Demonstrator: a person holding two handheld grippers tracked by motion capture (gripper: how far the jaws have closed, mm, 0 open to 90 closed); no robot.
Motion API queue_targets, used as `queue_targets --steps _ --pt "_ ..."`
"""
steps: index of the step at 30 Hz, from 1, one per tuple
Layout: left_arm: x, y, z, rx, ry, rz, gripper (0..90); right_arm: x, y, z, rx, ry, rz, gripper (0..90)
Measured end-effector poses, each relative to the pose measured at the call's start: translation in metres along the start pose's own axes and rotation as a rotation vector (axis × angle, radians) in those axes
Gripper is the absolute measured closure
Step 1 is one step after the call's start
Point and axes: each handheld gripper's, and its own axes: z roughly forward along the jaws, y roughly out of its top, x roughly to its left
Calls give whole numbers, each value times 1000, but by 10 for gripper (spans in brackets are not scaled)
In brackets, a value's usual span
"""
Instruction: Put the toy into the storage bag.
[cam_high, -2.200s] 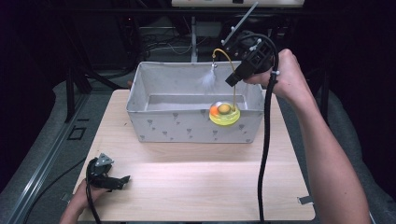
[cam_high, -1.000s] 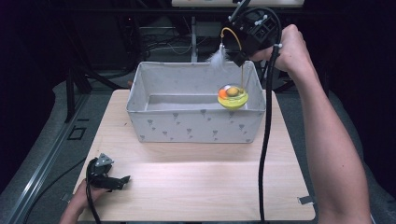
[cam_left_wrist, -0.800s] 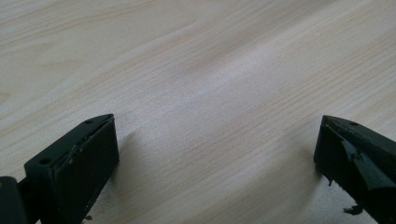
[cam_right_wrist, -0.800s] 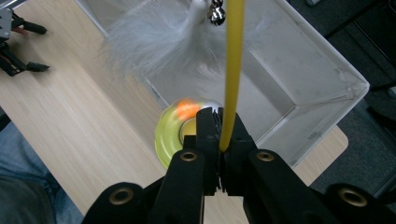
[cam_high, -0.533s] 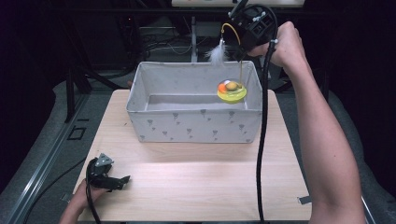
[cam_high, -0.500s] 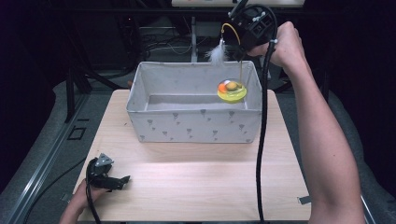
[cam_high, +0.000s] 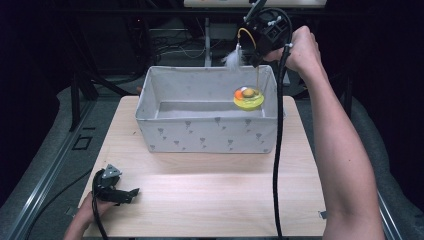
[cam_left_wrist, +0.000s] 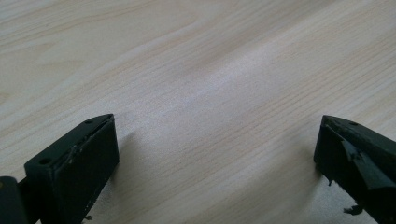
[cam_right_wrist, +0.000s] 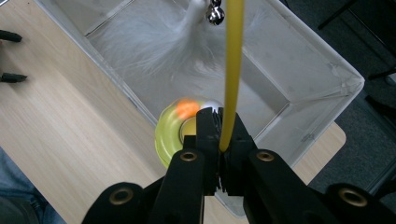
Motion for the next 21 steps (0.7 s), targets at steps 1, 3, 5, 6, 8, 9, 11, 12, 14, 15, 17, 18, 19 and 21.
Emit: queue_targets --steps 1,3,5,6,8,9,11,12,14,15,17,18,19,21 --pt "0 0 0 0 0 0 0 -1 0 1 -1 -2 3 881" --pt "0 0 0 0 0 0 0 -3 1 3 6 -1 6 881" --pt "0 0 0 1 0 2 0 -4 2 5 11 -1 10 881" --pt "0 0 0 1 0 2 0 -4 2 5 11 -1 10 881" --pt "0 0 0 1 0 2 0 -7 3 7 26 -4 12 881" --pt "0 0 0 1 -1 2 0 -8 3 8 34 -9 11 881" --pt "0 0 0 0 -1 1 0 -10 4 10 43 -8 15 880" --pt "0 0 0 1 -1 3 0 -10 4 10 43 -8 15 880" --pt "0 0 0 1 -1 3 0 -12 5 12 52 -12 22 880" --pt "0 0 0 1 -1 3 0 -14 5 14 61 -13 30 881" --pt "0 0 0 1 -1 3 0 -15 5 15 63 -16 31 880" --pt "0 0 0 1 -1 3 0 -16 4 16 65 -20 31 880" --pt "0 0 0 0 -1 2 0 -18 4 19 63 -25 35 880" --pt "0 0 0 0 -1 1 0 -20 3 21 78 -27 35 880"
